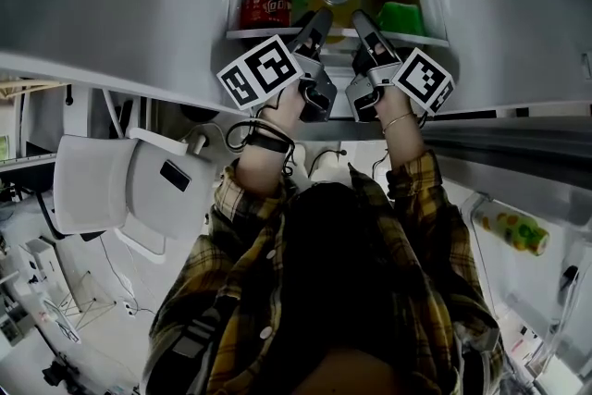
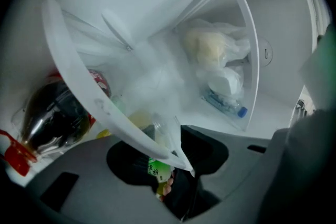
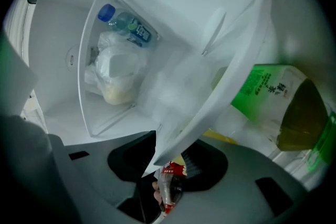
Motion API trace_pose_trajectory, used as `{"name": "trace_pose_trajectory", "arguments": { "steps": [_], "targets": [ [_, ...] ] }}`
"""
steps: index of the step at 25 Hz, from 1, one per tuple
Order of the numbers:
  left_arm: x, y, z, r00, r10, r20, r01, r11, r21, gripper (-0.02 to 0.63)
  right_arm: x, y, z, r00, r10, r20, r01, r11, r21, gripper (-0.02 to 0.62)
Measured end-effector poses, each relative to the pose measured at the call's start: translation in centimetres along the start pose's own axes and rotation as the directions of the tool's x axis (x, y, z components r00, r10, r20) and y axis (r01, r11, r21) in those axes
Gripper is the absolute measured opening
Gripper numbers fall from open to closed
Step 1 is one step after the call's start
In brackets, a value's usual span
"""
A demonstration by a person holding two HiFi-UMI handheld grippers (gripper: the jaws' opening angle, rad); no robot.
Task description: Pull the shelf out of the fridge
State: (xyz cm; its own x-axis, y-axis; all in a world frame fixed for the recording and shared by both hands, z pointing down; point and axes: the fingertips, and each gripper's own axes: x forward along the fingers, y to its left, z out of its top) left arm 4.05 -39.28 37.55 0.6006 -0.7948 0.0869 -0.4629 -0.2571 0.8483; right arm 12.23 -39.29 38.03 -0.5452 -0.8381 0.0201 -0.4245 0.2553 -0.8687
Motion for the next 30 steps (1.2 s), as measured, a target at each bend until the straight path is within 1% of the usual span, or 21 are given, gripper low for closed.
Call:
{"name": "trace_pose_trajectory", "arguments": {
  "steps": [4, 6, 9, 10, 12, 13, 18, 30],
  "targets": [
    [0.5, 0.4, 0.3, 1.0, 0.017, 0.014, -0.016, 1.0, -0.013, 0.159, 0.4, -0.2, 0.6, 1.0, 0.001, 0.025, -0.002, 0.999, 0.036, 0.147],
    [0.6, 0.9, 0.6, 0.999, 0.036, 0.026, -0.035, 0.999, -0.035, 0.141, 0.7, -0.1, 0.8, 0.999, 0.001, 0.033, -0.003, 0.999, 0.047, 0.147],
    [0.8, 1.4, 0.7, 0.998, 0.053, 0.045, -0.049, 0.996, -0.08, 0.081, 1.1, -0.1, 1.0, 0.999, -0.002, 0.034, -0.001, 0.998, 0.066, 0.146],
    [0.8, 1.5, 0.7, 0.997, 0.054, 0.05, -0.048, 0.994, -0.099, 0.075, 1.1, -0.2, 0.9, 1.0, -0.005, 0.031, 0.003, 0.997, 0.077, 0.144],
    [0.8, 1.6, 0.7, 0.997, 0.053, 0.057, -0.045, 0.991, -0.128, 0.069, 1.0, -0.6, 0.8, 0.999, -0.024, 0.028, 0.021, 0.996, 0.088, 0.116],
    [0.8, 1.6, 0.8, 0.997, 0.053, 0.06, -0.044, 0.99, -0.136, 0.067, 0.9, -0.8, 0.8, 0.999, -0.034, 0.03, 0.031, 0.995, 0.09, 0.081],
    [0.8, 1.6, 0.9, 0.996, 0.053, 0.068, -0.043, 0.99, -0.136, 0.064, 0.9, -0.8, 0.9, 0.998, -0.034, 0.053, 0.027, 0.992, 0.119, 0.069],
    [0.3, 1.5, 0.9, 0.995, 0.047, 0.085, -0.035, 0.989, -0.147, 0.058, 0.6, -0.7, 0.6, 0.998, -0.024, 0.064, 0.012, 0.985, 0.174, 0.057]
  ]
}}
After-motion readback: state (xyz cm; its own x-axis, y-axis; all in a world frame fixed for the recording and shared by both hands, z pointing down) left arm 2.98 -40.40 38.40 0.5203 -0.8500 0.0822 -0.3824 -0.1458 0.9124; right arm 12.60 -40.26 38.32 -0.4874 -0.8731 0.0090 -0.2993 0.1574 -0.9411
